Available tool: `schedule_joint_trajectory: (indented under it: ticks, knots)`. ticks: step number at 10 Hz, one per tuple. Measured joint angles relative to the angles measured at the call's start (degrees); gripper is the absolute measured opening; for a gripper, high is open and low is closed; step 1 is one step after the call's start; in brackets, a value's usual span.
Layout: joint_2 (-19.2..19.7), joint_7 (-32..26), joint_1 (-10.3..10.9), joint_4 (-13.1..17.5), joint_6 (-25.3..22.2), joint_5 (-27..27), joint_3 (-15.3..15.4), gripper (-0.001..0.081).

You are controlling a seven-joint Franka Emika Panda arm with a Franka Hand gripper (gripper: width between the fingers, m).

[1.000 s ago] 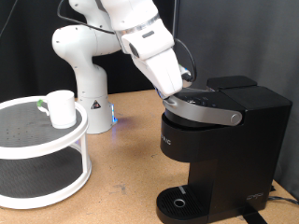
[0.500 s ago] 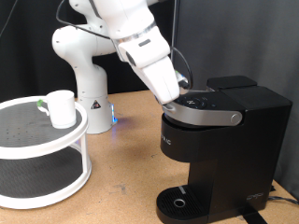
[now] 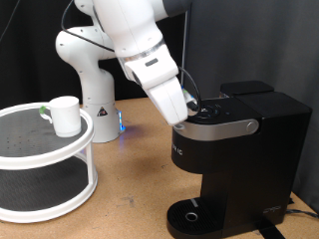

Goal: Make a cup of coffee with the keurig machine

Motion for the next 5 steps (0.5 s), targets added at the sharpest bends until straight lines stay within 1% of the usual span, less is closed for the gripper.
schedule_joint_trajectory:
  ticks: [5]
  knots:
    - [-0.01,-2.78,0.00,0.00,-1.01,2.37,-0.58,0.0001]
